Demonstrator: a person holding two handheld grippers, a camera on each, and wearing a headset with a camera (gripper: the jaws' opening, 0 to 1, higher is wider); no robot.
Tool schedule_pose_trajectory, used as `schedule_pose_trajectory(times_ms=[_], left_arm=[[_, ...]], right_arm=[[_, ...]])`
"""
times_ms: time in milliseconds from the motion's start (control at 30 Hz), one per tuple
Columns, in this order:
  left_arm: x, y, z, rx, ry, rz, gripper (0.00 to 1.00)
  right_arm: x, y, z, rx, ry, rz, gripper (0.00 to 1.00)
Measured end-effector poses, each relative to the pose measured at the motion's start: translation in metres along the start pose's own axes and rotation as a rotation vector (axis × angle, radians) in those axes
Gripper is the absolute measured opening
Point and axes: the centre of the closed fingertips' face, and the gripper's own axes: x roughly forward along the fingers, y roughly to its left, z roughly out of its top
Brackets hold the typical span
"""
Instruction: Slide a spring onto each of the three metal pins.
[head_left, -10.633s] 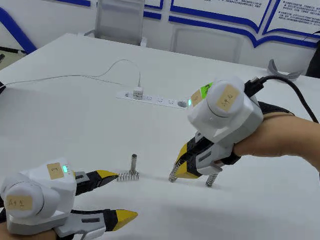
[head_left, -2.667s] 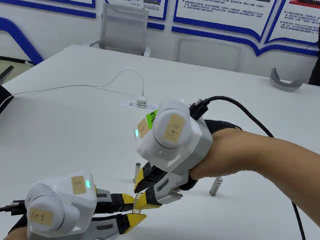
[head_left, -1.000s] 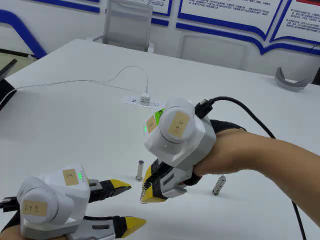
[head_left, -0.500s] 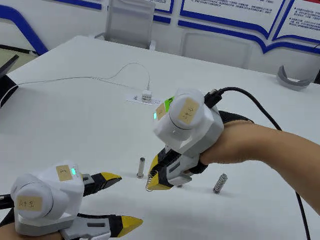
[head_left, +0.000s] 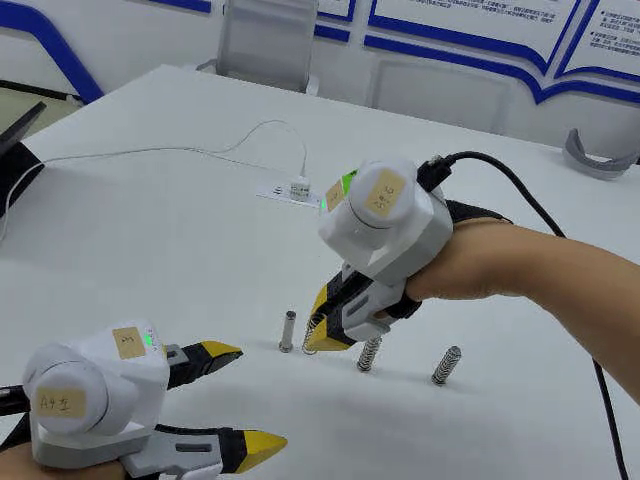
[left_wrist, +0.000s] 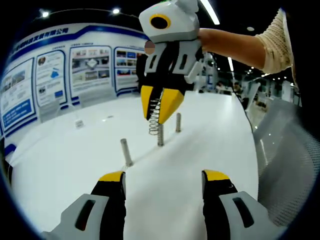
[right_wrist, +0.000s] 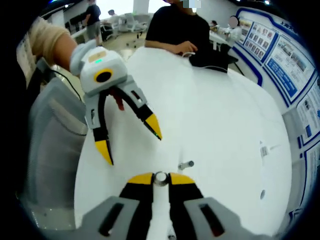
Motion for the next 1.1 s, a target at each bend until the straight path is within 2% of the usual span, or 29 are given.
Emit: schedule_pose_trajectory(times_ms=[333,633,1100], left_arm=[[0.000,0.001,-0.002,-0.006,0.002,0.004,0.62],[0.000,0.000,-0.004,-0.012,0.006,0.002,0.62],[-0.001,0.005,-0.007,-0.021,0.011,0.006,0.61]], right_arm=[[0.005,-0.020,0.000,0.033,-0.005,-0.022,0.12],[0.008,-0.037,0.006,0.052,-0.026,-0.049,0.12],[0.022,-0.046,0.009,0.064,-0.032,-0.058,0.12]])
